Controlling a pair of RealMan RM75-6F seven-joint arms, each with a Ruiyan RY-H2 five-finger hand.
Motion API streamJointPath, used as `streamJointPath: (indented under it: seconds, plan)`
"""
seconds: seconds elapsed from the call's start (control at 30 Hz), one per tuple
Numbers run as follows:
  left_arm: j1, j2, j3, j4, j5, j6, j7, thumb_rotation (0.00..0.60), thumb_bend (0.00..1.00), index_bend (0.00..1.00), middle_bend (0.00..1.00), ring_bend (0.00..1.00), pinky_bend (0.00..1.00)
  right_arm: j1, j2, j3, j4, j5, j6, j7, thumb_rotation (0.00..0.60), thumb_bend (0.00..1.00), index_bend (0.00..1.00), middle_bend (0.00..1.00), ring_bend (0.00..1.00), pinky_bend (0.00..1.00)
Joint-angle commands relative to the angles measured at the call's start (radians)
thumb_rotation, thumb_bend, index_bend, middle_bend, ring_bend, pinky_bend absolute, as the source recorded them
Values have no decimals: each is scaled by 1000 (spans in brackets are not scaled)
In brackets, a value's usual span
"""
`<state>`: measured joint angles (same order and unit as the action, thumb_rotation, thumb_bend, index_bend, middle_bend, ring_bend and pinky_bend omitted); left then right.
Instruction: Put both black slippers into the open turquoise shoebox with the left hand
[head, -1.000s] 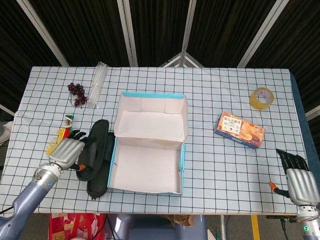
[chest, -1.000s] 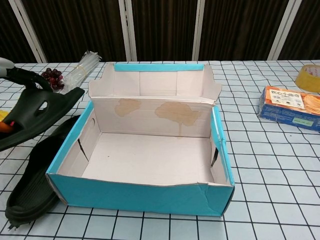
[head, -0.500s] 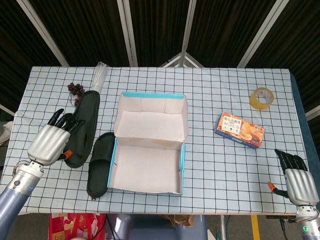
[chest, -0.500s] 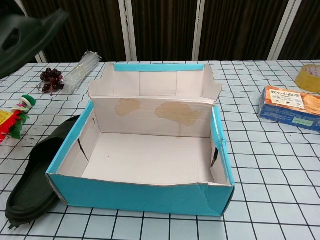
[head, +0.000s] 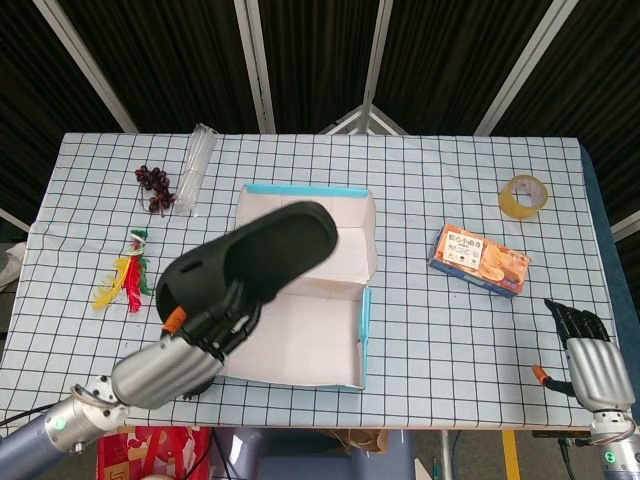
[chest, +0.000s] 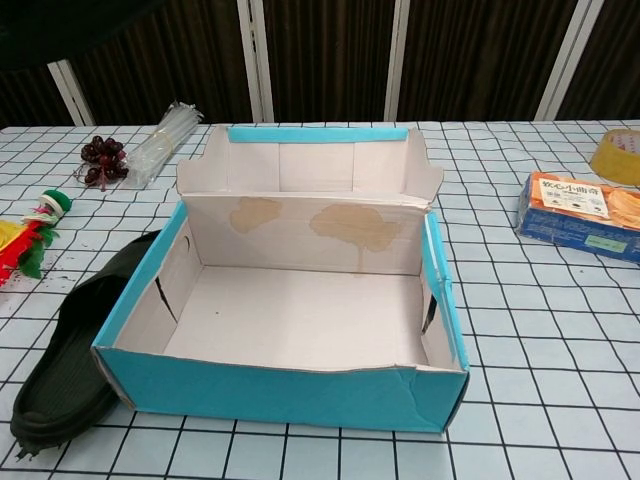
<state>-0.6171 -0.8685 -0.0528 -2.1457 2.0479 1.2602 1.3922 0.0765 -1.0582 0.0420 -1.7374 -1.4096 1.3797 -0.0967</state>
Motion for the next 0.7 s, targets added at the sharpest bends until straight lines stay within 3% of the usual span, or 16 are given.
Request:
streamJointPath:
  seconds: [0.03, 0.33, 0.7]
  plan:
    - [-72, 18, -39, 47, 151, -168, 103, 600, 630, 425, 572, 144, 88, 0, 2, -1, 1, -4, 1, 5, 600, 236, 80, 133, 129, 94]
    - [-133, -25, -88, 114, 167, -388, 112, 600, 639, 433, 575, 144, 104, 2, 5, -1, 9, -7, -4, 28, 600, 235, 80, 134, 129, 94]
    - [-209, -113, -105, 271, 220, -466, 19, 600, 642, 443, 579, 144, 104, 1, 6, -2, 13, -6, -3, 36, 600, 236, 80, 133, 129, 94]
